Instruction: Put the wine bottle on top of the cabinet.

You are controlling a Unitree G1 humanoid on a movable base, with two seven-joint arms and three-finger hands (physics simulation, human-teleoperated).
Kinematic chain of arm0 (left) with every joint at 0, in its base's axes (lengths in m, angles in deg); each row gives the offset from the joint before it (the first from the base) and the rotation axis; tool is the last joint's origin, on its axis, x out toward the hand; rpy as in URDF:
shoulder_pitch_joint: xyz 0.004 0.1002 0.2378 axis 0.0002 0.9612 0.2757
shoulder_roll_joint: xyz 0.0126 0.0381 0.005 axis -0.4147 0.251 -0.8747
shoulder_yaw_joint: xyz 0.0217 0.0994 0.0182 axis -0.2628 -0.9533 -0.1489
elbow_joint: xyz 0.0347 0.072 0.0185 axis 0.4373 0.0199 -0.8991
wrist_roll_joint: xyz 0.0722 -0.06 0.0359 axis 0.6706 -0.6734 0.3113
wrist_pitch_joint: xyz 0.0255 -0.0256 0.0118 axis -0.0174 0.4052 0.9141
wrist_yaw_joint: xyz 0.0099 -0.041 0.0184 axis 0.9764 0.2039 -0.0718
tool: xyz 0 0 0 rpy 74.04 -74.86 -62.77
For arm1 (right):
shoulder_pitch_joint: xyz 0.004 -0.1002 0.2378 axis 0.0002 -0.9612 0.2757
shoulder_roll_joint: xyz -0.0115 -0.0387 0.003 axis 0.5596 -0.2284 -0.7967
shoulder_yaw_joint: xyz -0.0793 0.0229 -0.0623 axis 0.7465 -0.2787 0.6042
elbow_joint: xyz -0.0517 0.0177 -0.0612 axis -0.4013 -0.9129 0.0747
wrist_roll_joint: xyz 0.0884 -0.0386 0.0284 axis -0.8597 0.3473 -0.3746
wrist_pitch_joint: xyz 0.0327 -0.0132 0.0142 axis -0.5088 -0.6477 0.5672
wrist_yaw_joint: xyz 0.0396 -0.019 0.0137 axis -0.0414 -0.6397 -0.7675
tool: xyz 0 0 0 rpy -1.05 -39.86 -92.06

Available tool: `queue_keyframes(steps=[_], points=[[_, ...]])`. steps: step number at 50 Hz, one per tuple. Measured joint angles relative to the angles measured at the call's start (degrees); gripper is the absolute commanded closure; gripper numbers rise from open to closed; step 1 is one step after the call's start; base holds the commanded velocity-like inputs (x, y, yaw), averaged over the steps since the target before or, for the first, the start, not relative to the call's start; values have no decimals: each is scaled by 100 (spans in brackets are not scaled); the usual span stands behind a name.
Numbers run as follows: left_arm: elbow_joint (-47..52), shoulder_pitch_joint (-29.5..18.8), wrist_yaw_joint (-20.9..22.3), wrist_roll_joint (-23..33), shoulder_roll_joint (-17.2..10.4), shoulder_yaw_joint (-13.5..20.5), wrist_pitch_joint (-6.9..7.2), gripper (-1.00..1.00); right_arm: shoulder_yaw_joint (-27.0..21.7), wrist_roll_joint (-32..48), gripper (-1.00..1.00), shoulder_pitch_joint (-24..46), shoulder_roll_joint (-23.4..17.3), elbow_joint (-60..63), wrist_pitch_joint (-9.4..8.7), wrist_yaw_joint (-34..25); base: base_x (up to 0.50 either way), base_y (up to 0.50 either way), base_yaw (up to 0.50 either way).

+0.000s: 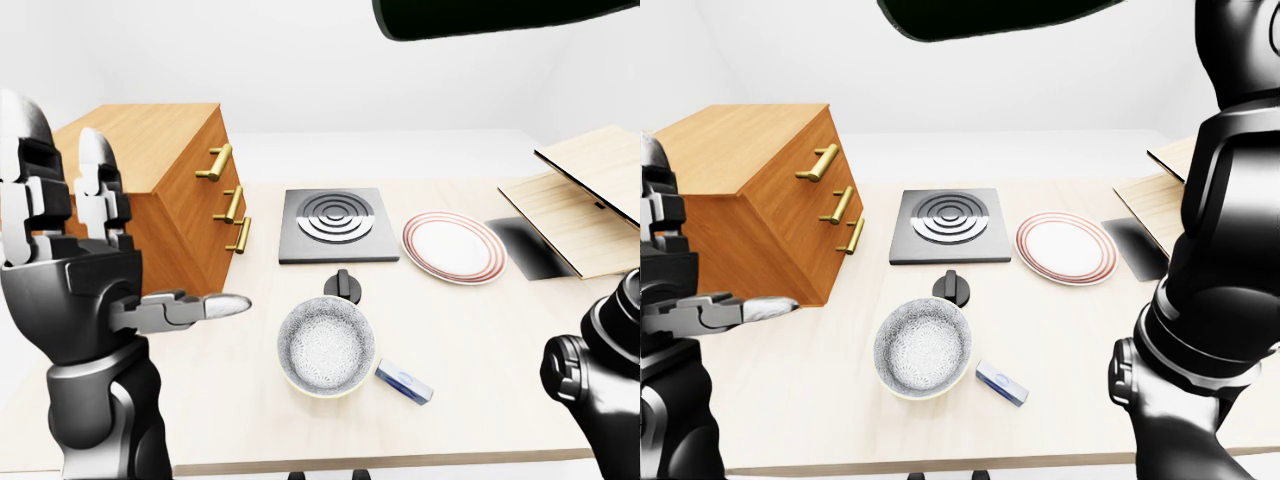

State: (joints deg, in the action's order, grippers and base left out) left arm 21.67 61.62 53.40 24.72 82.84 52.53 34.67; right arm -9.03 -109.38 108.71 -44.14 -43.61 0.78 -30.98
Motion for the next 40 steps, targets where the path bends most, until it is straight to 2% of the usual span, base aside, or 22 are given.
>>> queue_keyframes(steps=[8,16,22,27,40], points=[[680,72,22,305,-9,103,0,-100,3,446,100,-112,120,105,0,0,0,0,0],[1049,-57,-115,1112,-112,44,0,-100,13,845,100,-187,246,188,0,-3,0,0,0],[1108,-266,-230,2050,-178,-198,0,-100,38,1306,100,-281,390,290,0,-190,0,0,0],[1099,-630,-221,2922,-201,-491,0,-100,69,1694,100,-349,499,373,1,-411,0,0,0],[636,-1779,52,4730,24,-1204,0,-100,64,2152,100,-466,629,504,0,-698,0,0,0]])
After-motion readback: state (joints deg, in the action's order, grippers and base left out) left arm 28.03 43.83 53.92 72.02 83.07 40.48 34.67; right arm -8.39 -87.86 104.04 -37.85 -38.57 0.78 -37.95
